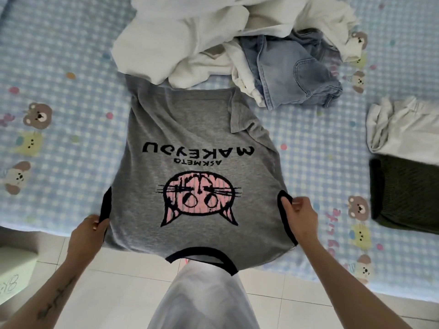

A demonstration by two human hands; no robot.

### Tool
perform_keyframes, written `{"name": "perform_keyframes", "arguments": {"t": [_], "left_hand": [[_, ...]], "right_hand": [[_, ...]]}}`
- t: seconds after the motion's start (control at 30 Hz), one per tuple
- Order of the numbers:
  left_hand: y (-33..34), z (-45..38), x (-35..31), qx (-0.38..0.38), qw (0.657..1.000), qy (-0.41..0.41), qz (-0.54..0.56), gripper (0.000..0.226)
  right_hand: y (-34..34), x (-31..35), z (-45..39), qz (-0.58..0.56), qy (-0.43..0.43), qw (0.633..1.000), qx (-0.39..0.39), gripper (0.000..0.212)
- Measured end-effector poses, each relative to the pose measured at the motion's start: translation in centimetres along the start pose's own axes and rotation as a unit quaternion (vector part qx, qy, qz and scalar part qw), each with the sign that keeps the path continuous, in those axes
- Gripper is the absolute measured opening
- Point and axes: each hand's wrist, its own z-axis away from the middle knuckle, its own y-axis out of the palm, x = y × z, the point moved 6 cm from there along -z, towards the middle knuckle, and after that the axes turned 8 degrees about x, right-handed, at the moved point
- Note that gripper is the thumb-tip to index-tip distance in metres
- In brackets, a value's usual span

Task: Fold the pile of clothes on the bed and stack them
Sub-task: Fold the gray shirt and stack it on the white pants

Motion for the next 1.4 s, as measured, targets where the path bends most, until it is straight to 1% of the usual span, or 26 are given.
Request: {"name": "perform_keyframes", "arguments": {"t": [0.07,0.13,0.23,0.27,0.3,0.33,0.4,0.47,0.5,0.53,0.6,0.63,0.67,0.7,0.8,0.87,0.93,1.0,1.07,1.13,1.17,1.2,1.27,1.3,1.37,1.4], "left_hand": [[0.0,-0.2,-0.1,-0.003,1.0,-0.003,0.008,0.019],[0.0,-0.5,-0.2,0.002,1.0,-0.005,0.012,0.019],[0.0,-0.9,-0.2,0.02,0.999,-0.028,-0.015,0.018],[-0.2,-1.0,-0.4,0.02,0.998,-0.039,-0.032,0.017],[-0.7,-1.2,-1.0,0.008,0.998,-0.048,-0.048,0.016],[-1.4,-1.4,-1.7,-0.016,0.997,-0.051,-0.062,0.015],[-2.9,-2.9,-4.4,-0.069,0.993,-0.013,-0.095,0.019],[-3.8,-5.5,-8.3,-0.078,0.99,0.044,-0.109,0.027],[-4.0,-6.8,-10.4,-0.076,0.99,0.066,-0.099,0.029],[-4.4,-8.1,-12.7,-0.078,0.99,0.087,-0.081,0.03],[-5.2,-10.4,-17.3,-0.098,0.986,0.133,-0.032,0.027],[-5.6,-11.5,-19.6,-0.11,0.982,0.152,-0.013,0.024],[-6.0,-12.4,-21.5,-0.12,0.979,0.164,0.004,0.021],[-6.4,-13.6,-23.1,-0.126,0.978,0.165,0.026,0.021],[-7.4,-17.1,-25.6,-0.124,0.981,0.108,0.107,0.036],[-7.8,-18.6,-26.2,-0.128,0.979,0.08,0.136,0.044],[-8.2,-19.5,-27.0,-0.13,0.968,0.102,0.187,0.054],[-8.4,-20.3,-28.2,-0.112,0.966,0.115,0.203,0.078],[-8.3,-21.7,-30.2,-0.093,0.98,0.103,0.14,0.096],[-8.2,-23.0,-33.1,-0.098,0.989,0.103,0.03,0.098],[-8.1,-23.5,-34.2,-0.108,0.989,0.103,-0.016,0.097],[-7.9,-24.0,-35.3,-0.123,0.986,0.104,-0.05,0.094],[-7.6,-24.8,-36.4,-0.159,0.976,0.113,-0.093,0.089],[-7.4,-25.1,-36.7,-0.166,0.973,0.118,-0.105,0.088],[-6.8,-25.3,-36.5,-0.153,0.976,0.125,-0.093,0.089],[-6.5,-25.0,-36.0,-0.147,0.979,0.126,-0.065,0.092]], "right_hand": [[0.5,2.1,-1.2,-0.003,-0.015,1.0,0.003,0.03],[0.1,2.6,-2.1,0.04,-0.018,0.999,-0.022,0.021],[-2.3,0.9,-2.9,0.056,0.075,0.994,-0.054,0.019],[-3.0,1.0,-3.1,0.064,0.085,0.992,-0.063,0.019],[-3.7,1.8,-3.3,0.071,0.067,0.992,-0.082,0.017],[-4.1,3.4,-3.4,0.068,0.021,0.991,-0.11,0.015],[-3.8,8.8,-3.8,0.05,-0.129,0.981,-0.137,0.011],[-2.0,15.2,-4.6,0.086,-0.277,0.952,-0.096,0.016],[-0.7,18.1,-5.1,0.13,-0.334,0.931,-0.067,0.023],[0.9,20.8,-5.8,0.184,-0.375,0.908,-0.036,0.034],[4.1,24.3,-7.5,0.295,-0.414,0.861,0.02,0.058],[5.3,25.4,-8.7,0.344,-0.421,0.839,0.034,0.066],[5.8,25.8,-9.8,0.382,-0.417,0.824,0.035,0.067],[5.5,26.1,-11.3,0.4,-0.401,0.824,0.021,0.06],[1.5,25.1,-15.1,0.324,-0.301,0.895,-0.053,0.026],[-0.4,24.0,-15.7,0.274,-0.293,0.913,-0.071,0.021],[-1.6,23.6,-16.0,0.226,-0.312,0.921,-0.061,0.028],[-2.4,24.7,-16.9,0.145,-0.268,0.952,-0.024,0.056],[-2.1,26.7,-18.9,0.071,-0.199,0.977,0.022,0.073],[-0.6,28.6,-20.7,-0.015,-0.092,0.991,0.093,0.082],[0.5,28.9,-21.2,-0.037,-0.047,0.99,0.125,0.085],[1.3,29.4,-21.9,-0.028,-0.02,0.991,0.133,0.08],[1.2,30.6,-23.8,-0.057,-0.029,0.996,0.056,0.056],[1.1,31.4,-24.7,-0.041,-0.039,0.998,0.04,0.052],[1.2,30.6,-25.2,-0.1,-0.005,0.993,0.055,0.05],[1.3,30.5,-24.2,-0.088,-0.036,0.994,0.045,0.051]]}}
